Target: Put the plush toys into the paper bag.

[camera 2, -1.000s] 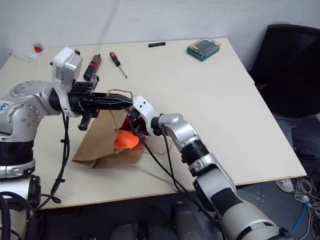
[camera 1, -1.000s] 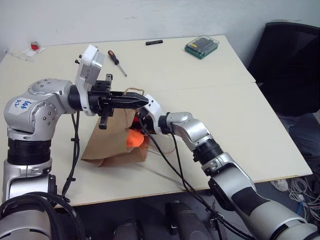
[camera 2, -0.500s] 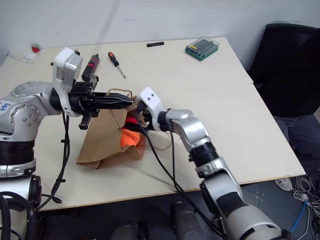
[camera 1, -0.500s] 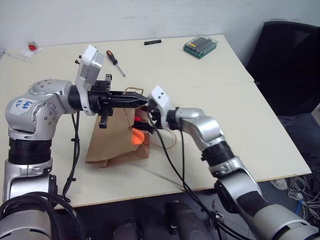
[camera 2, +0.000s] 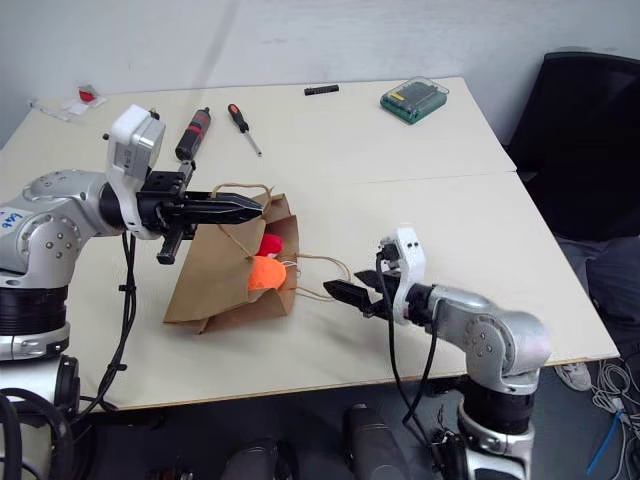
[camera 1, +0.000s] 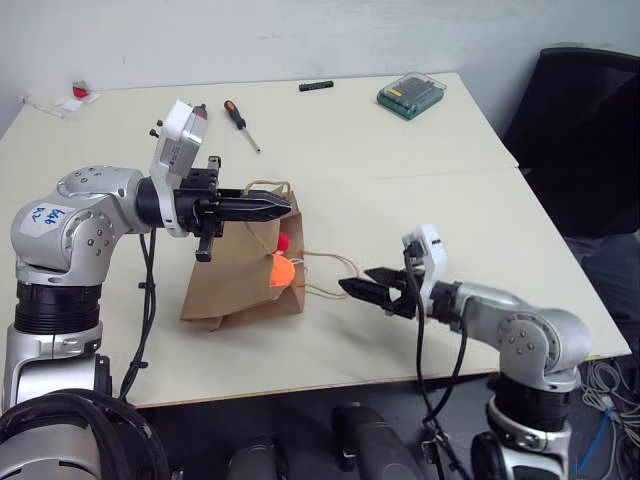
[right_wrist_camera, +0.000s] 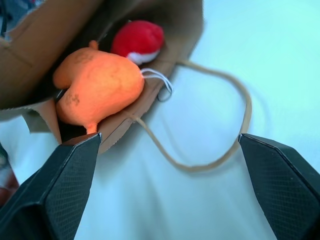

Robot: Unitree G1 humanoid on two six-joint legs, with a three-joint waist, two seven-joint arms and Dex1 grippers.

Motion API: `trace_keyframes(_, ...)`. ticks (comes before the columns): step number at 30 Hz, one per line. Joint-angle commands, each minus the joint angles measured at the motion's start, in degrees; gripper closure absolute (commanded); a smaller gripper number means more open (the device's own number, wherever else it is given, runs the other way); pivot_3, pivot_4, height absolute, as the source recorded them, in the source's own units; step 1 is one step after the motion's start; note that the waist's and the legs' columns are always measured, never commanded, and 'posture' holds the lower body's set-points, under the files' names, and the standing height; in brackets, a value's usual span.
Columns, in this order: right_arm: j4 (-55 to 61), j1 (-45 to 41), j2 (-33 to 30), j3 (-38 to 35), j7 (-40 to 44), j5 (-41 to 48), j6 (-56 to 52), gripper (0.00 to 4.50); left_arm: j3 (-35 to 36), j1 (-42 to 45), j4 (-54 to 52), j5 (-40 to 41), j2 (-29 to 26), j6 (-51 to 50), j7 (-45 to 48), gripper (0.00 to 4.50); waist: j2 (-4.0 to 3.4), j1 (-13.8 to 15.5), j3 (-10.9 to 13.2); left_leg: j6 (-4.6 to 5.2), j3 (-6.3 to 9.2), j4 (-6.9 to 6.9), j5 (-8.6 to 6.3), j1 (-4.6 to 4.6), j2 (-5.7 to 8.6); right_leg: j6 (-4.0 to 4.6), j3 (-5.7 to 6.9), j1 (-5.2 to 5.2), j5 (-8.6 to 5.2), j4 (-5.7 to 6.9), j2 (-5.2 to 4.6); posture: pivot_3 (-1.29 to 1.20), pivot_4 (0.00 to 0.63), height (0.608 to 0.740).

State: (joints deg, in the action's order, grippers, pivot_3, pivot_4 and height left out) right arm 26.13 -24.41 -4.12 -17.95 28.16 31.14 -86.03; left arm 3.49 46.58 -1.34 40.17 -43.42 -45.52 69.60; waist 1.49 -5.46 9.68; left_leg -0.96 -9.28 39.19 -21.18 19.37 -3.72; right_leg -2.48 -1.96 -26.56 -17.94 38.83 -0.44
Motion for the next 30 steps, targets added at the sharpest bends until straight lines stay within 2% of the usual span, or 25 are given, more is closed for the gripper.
trace_keyframes(1,-2.6,-0.9,3.4,-2.8,-3.8,0.6,-0.3,0.04,0.9,1.1,-0.7,0.4,-0.3,0.8,0.3,4.50,0.01,0.2,0.0,0.00,0.00,-0.01,0.00,0.00,0.00,0.00,0.01,0.00,0.00,-0.01,0.00,0.00,0.150,0.740)
trace_keyframes(7,-7.3,-2.2,8.8,-3.7,-7.4,1.2,0.8,0.04,1.1,1.2,-1.1,0.6,-0.5,0.6,0.3,4.50,0.01,0.3,0.0,0.00,-0.01,-0.01,0.00,0.00,0.02,0.00,0.01,0.01,0.00,-0.05,0.00,0.00,0.150,0.740)
trace_keyframes(10,-9.1,-2.3,9.2,-2.5,-8.2,1.0,2.7,0.63,1.2,1.1,-1.4,0.6,-0.6,0.5,0.0,4.50,0.01,0.3,0.0,0.00,0.00,-0.02,0.00,-0.03,0.01,0.00,0.01,0.02,0.00,-0.04,0.03,0.00,0.150,0.740)
trace_keyframes(12,-9.0,-1.7,8.5,-2.3,-8.4,1.6,3.1,1.18,1.3,1.0,-1.7,0.7,-0.7,0.3,-0.1,4.50,0.01,0.3,0.0,0.00,-0.01,-0.03,0.00,-0.03,0.02,0.00,0.00,0.02,0.00,-0.06,0.02,0.00,0.150,0.740)
trace_keyframes(22,-3.8,-0.1,3.2,-10.5,-8.9,6.9,-3.5,1.18,1.3,0.9,-1.2,0.4,-0.9,0.6,-0.2,4.50,0.01,0.6,0.0,0.01,0.02,-0.04,0.00,-0.02,0.03,-0.01,0.01,0.06,0.01,-0.10,-0.02,0.00,0.150,0.740)
trace_keyframes(26,-3.4,-1.1,4.3,-13.7,-9.5,8.1,-5.8,1.18,1.2,1.3,-1.0,0.3,-0.8,0.7,0.0,4.50,0.01,0.6,0.0,0.01,0.02,-0.04,0.00,-0.02,0.02,-0.01,0.01,0.06,0.01,-0.11,0.01,0.00,0.150,0.740)
trace_keyframes(30,-6.9,-1.4,7.0,-9.8,-10.5,6.9,-2.4,1.18,0.9,1.8,-0.5,0.1,-0.6,0.9,0.0,4.50,0.01,0.1,0.0,0.00,0.01,-0.07,0.00,-0.02,0.00,0.00,-0.01,0.04,0.00,-0.11,0.04,0.00,0.150,0.740)
